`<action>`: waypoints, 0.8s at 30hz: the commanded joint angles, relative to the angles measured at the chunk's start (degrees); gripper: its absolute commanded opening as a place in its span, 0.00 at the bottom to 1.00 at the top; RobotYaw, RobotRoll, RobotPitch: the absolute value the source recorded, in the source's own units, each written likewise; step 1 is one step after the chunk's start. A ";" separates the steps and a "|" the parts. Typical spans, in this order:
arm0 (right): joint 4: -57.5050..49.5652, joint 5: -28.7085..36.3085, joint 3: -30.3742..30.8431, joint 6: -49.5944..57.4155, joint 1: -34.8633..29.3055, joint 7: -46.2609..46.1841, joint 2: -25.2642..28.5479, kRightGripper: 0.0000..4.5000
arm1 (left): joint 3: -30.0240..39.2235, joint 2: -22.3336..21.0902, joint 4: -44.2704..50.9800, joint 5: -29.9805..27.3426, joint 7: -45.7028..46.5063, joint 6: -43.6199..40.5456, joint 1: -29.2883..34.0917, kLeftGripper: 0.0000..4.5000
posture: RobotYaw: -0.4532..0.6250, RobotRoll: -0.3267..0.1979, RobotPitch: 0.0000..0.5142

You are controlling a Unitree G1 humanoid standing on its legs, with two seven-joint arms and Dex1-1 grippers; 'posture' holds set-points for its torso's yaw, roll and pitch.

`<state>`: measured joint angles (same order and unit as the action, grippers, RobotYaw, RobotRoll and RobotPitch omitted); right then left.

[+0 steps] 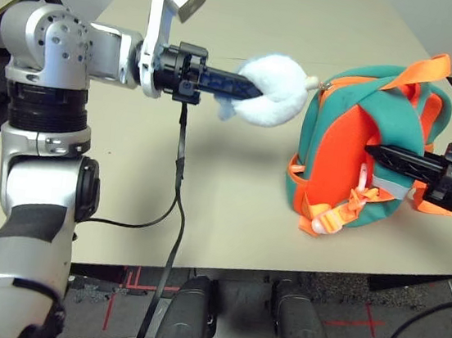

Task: Put the pencil case into the backpack and zip it.

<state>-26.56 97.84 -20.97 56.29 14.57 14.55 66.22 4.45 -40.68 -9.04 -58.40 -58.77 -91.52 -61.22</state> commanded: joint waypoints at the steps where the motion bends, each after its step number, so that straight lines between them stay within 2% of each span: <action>1: -0.72 -0.52 0.80 0.20 0.45 -0.08 -0.30 0.04 | 0.13 -1.89 -0.24 -5.76 3.34 -0.98 1.40 0.03 | 0.33 0.62 0.18; 4: -0.77 -0.44 0.61 0.25 0.33 -0.18 -0.30 0.04 | 1.75 -2.77 -7.49 -12.94 6.48 -0.98 -2.15 0.03 | 0.33 0.62 0.18; 8: -0.74 -0.68 0.66 0.18 0.31 -0.18 -0.48 0.04 | -1.98 -7.20 -12.15 -24.95 8.31 -0.98 -3.84 0.03 | 0.33 0.62 0.18; 12: -0.96 -1.00 0.94 -0.16 0.25 -0.39 -1.23 0.04 | -6.97 -11.03 -10.49 -33.73 11.15 -0.98 -0.60 0.03 | 0.33 0.62 0.18; 20: -1.15 -2.67 1.56 -0.25 0.61 -0.32 -3.28 0.04 | -12.47 -11.30 -1.18 -48.60 22.71 1.29 11.59 0.03 | 0.33 0.62 0.17; 24: -0.98 -3.56 2.10 -0.27 0.98 -0.29 -4.14 0.04 | -14.64 -10.73 2.72 -52.80 29.55 6.29 16.97 0.03 | 0.33 0.62 0.18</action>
<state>-26.90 94.58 -19.49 56.26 15.08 14.37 62.40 -8.79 -50.92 -8.41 -109.08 -31.91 -86.26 -45.36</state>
